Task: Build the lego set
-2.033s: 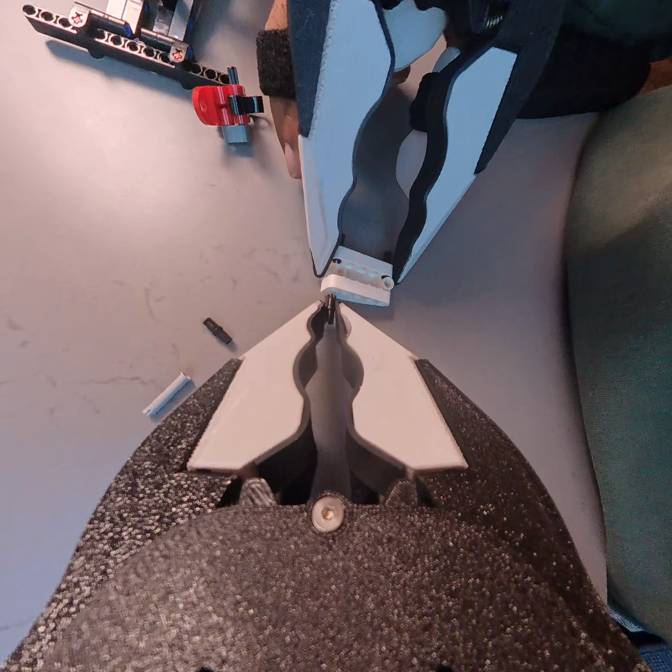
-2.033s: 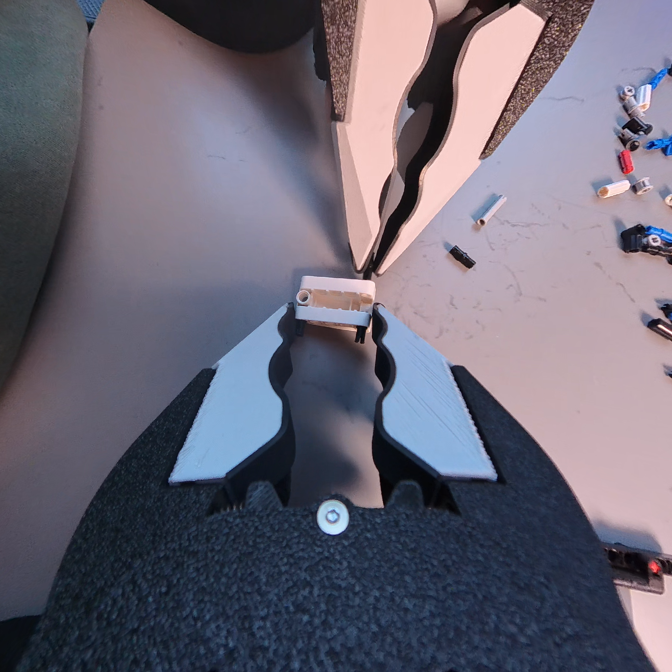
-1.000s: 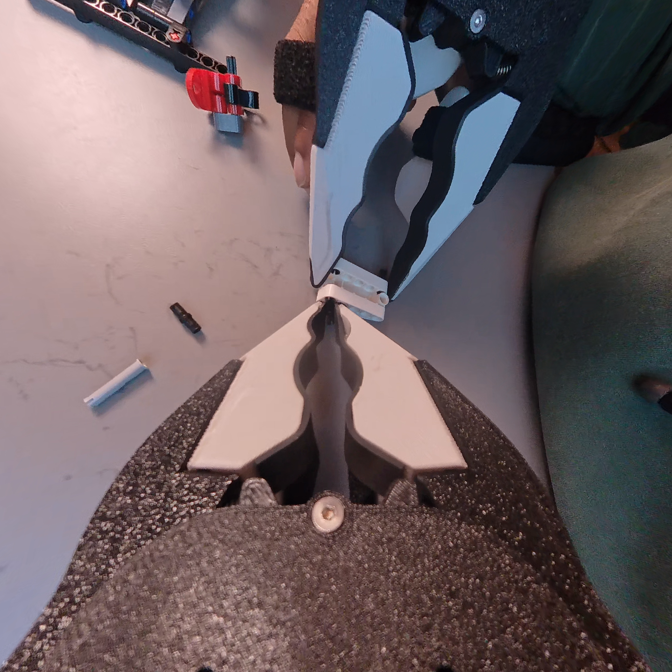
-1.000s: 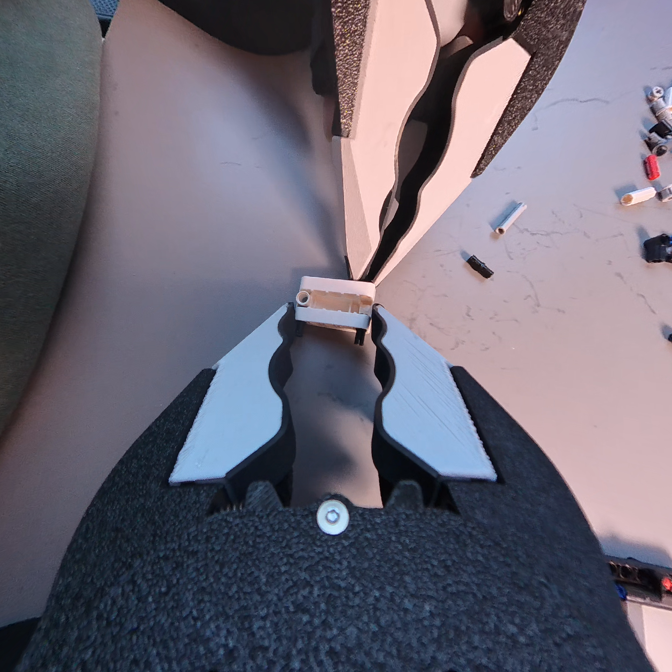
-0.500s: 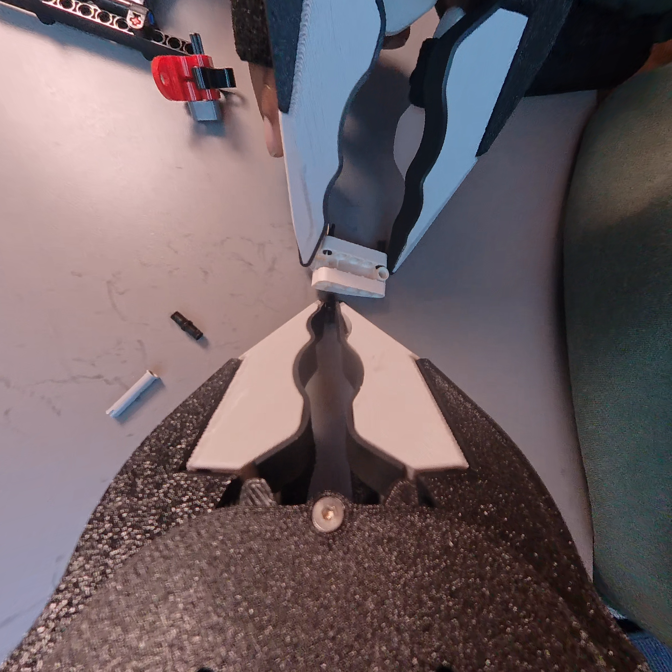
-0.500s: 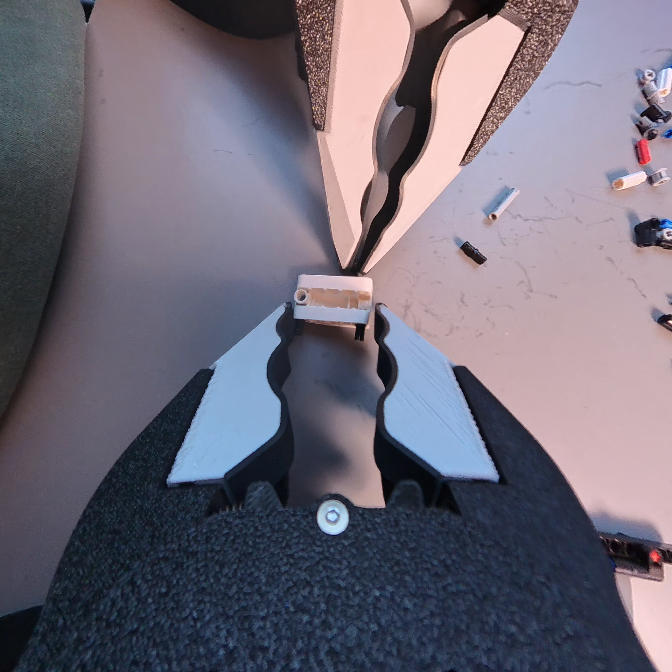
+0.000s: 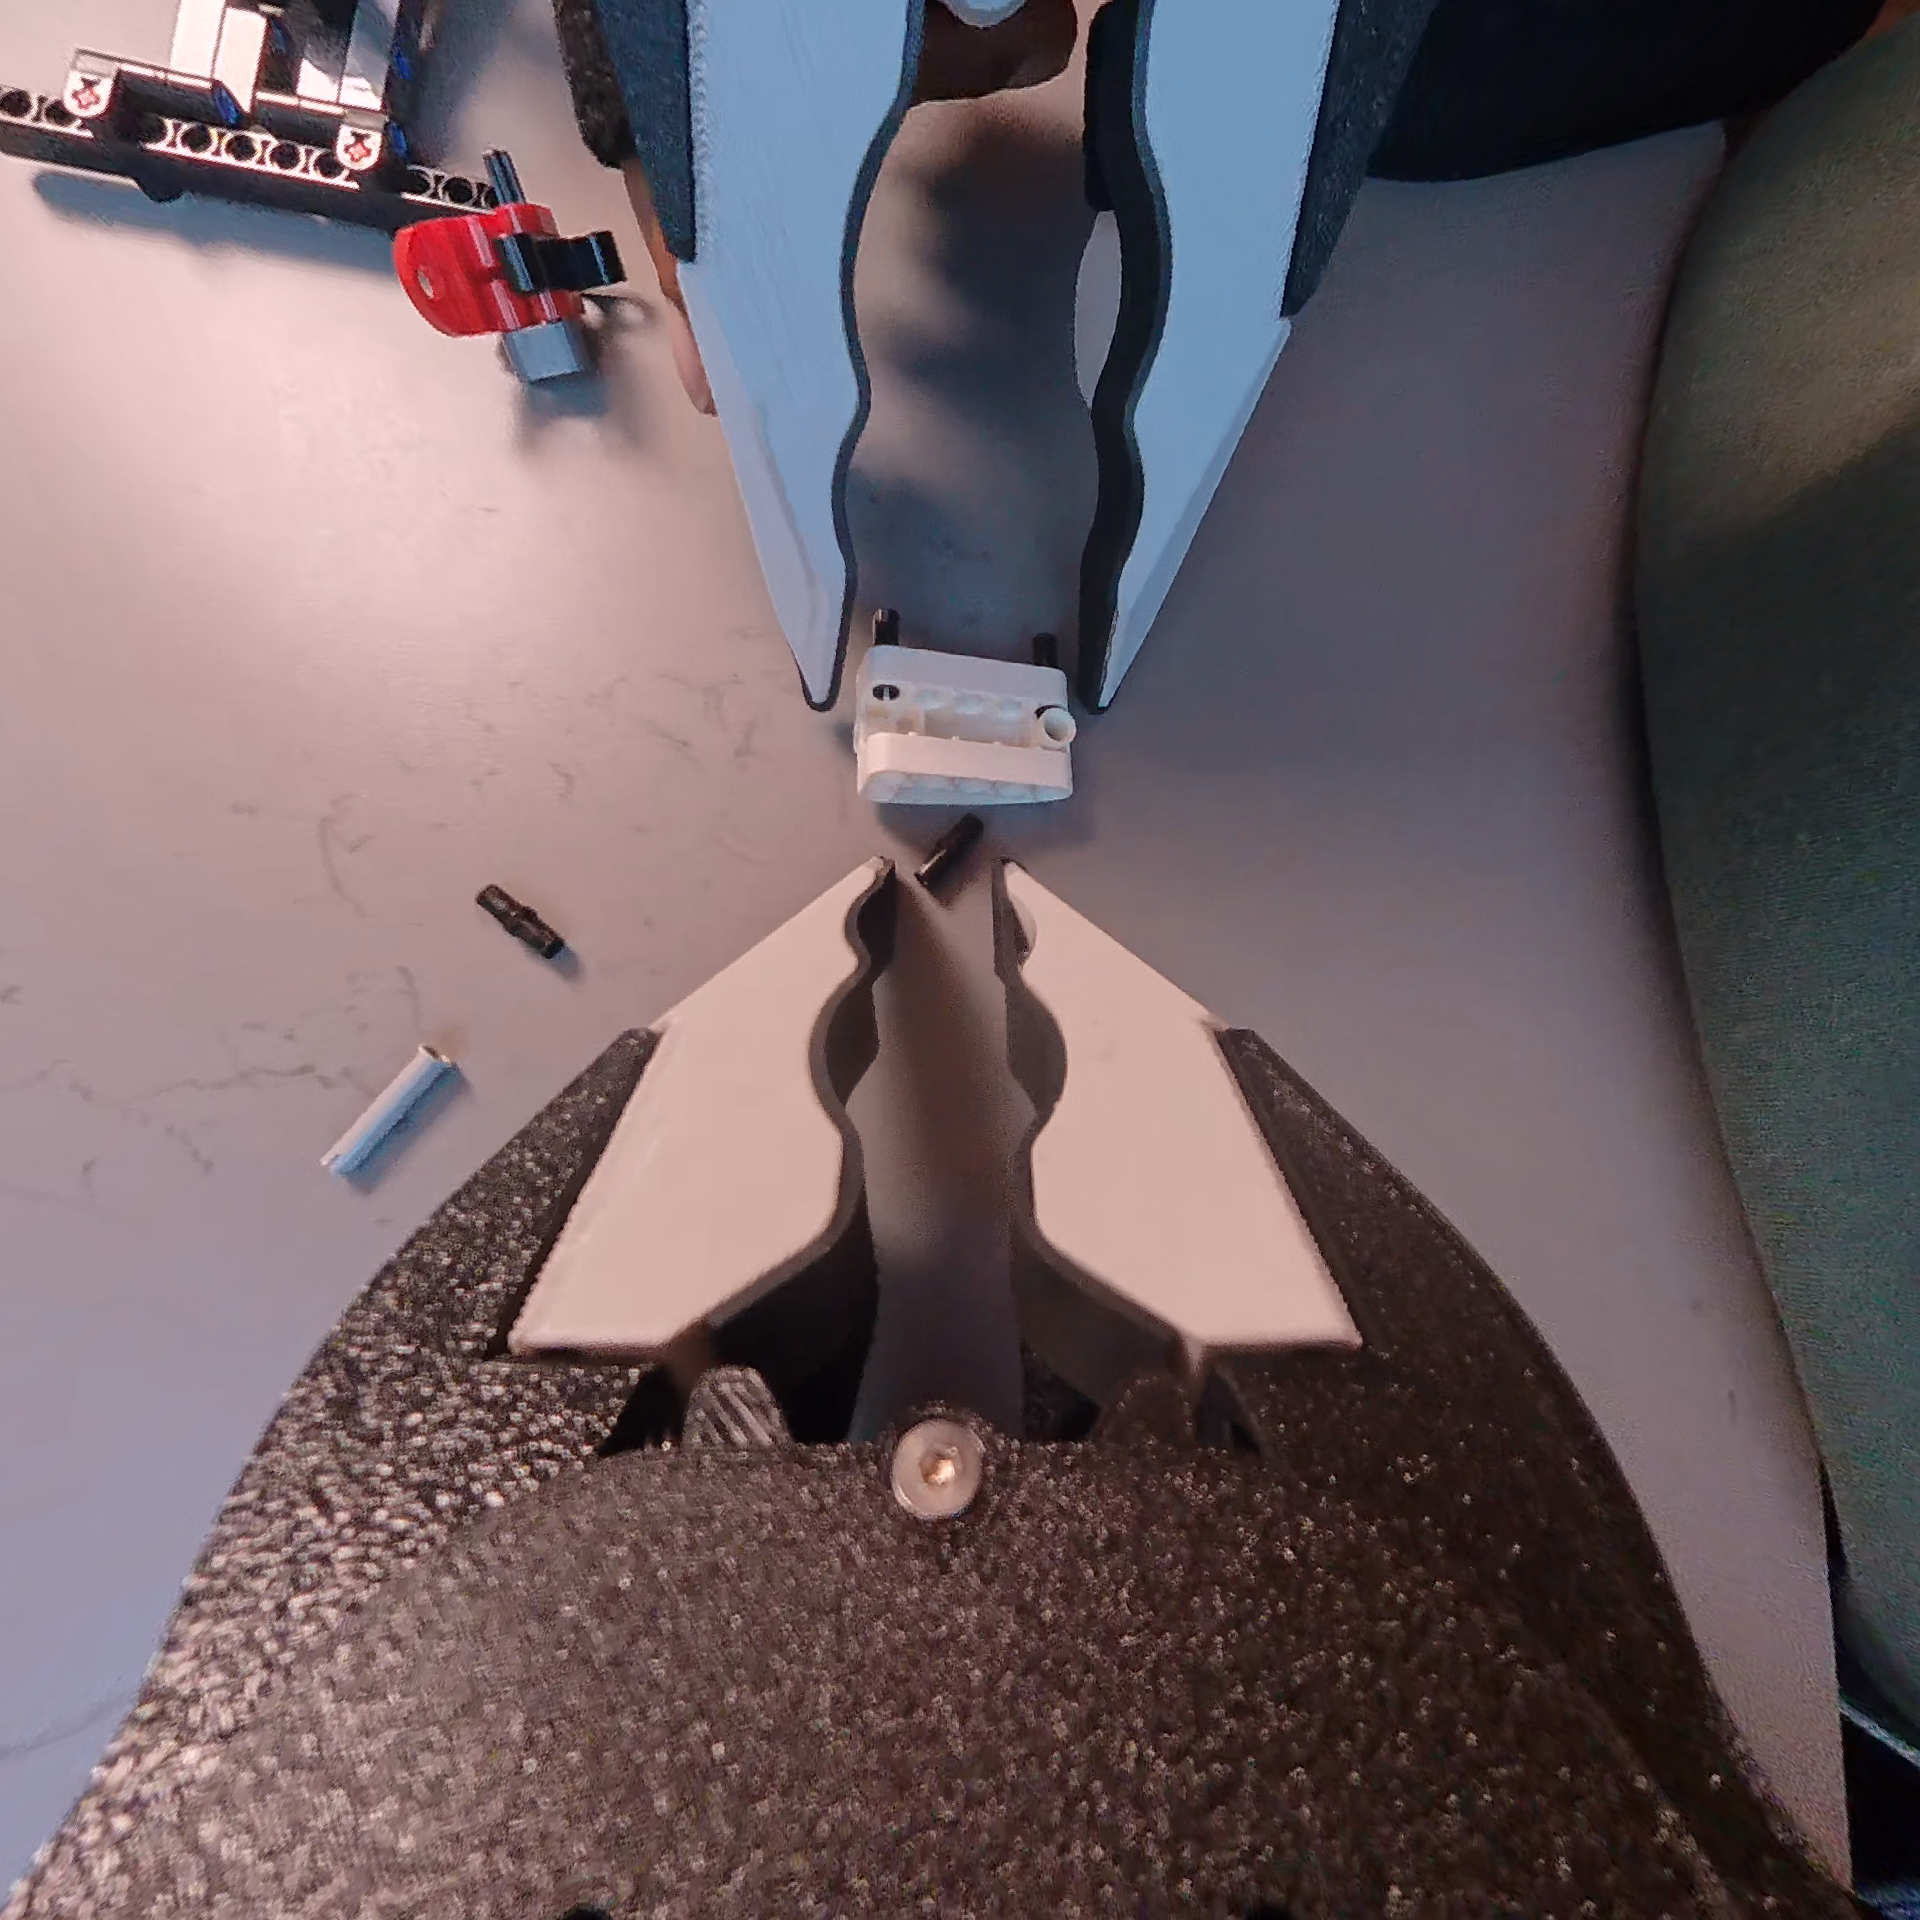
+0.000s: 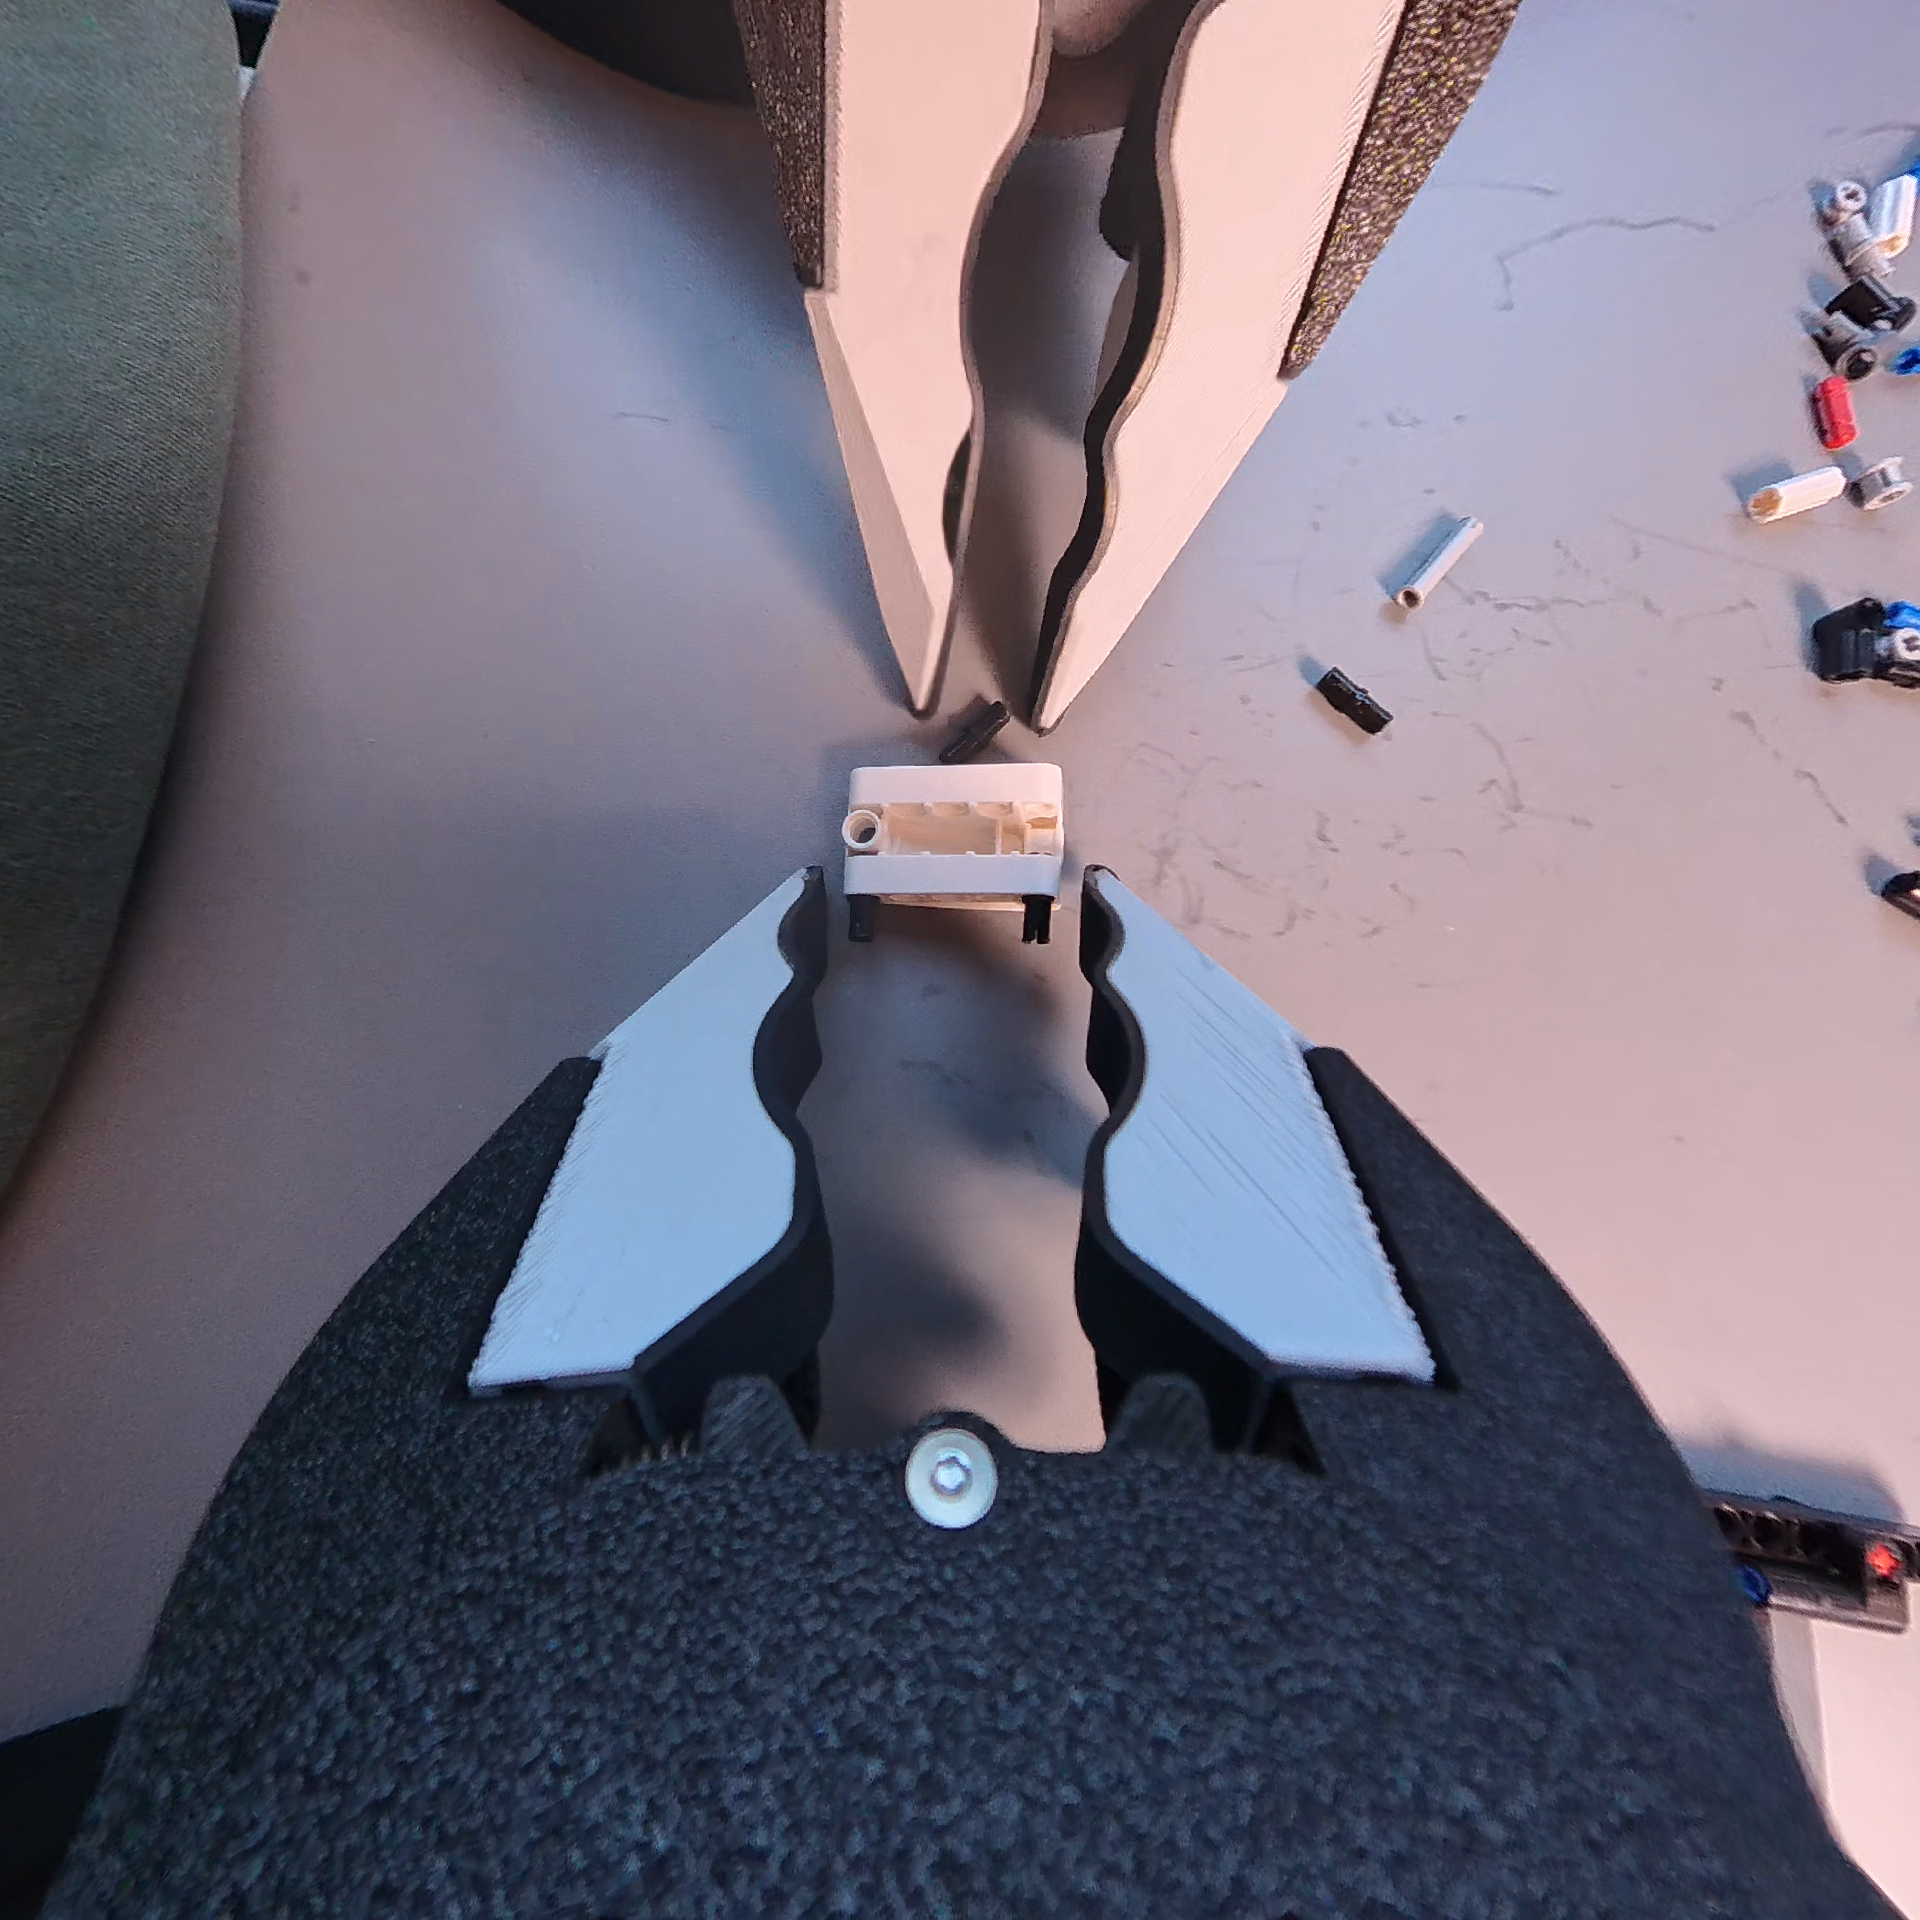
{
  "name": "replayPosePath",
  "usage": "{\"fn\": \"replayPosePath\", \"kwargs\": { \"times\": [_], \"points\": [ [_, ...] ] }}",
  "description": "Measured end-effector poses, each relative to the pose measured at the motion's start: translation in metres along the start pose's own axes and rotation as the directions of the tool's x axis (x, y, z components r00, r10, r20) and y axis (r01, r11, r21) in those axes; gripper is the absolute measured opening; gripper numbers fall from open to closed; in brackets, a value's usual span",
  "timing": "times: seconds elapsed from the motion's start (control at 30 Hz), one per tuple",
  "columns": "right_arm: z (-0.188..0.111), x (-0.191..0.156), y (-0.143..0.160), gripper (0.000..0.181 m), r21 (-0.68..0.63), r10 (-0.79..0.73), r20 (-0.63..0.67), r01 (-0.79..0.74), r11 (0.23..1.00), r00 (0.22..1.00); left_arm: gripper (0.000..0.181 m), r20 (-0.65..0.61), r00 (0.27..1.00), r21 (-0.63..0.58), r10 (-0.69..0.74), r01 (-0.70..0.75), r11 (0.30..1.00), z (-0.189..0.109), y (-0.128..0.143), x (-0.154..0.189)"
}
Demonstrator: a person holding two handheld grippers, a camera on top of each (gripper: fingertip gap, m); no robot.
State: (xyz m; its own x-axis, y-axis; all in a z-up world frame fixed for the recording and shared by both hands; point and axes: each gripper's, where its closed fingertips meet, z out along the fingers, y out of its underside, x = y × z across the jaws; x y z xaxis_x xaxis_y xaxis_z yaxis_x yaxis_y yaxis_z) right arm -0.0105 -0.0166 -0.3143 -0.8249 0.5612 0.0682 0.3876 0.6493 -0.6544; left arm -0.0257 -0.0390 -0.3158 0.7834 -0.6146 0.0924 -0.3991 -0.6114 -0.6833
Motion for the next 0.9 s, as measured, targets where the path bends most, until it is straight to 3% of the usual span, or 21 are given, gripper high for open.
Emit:
{"fn": "replayPosePath", "kwargs": {
  "times": [0.43,0.67,0.9],
  "points": [
    [0.000,-0.002,-0.001,0.045,0.022,-0.003,0.000,0.003,1.000,1.000,0.004,0.034,0.996,0.042,0.084,-0.086,0.995,0.003,-0.001,0.001],
    [0.003,-0.003,-0.004,0.041,0.037,-0.018,-0.003,0.018,0.999,1.000,0.003,-0.035,0.995,0.073,-0.093,0.095,0.993,-0.006,-0.007,-0.002],
    [0.004,-0.003,-0.005,0.041,0.028,-0.009,-0.005,0.009,1.000,1.000,0.003,-0.058,0.985,0.058,-0.162,0.165,0.985,-0.010,-0.010,-0.003]
  ]
}}
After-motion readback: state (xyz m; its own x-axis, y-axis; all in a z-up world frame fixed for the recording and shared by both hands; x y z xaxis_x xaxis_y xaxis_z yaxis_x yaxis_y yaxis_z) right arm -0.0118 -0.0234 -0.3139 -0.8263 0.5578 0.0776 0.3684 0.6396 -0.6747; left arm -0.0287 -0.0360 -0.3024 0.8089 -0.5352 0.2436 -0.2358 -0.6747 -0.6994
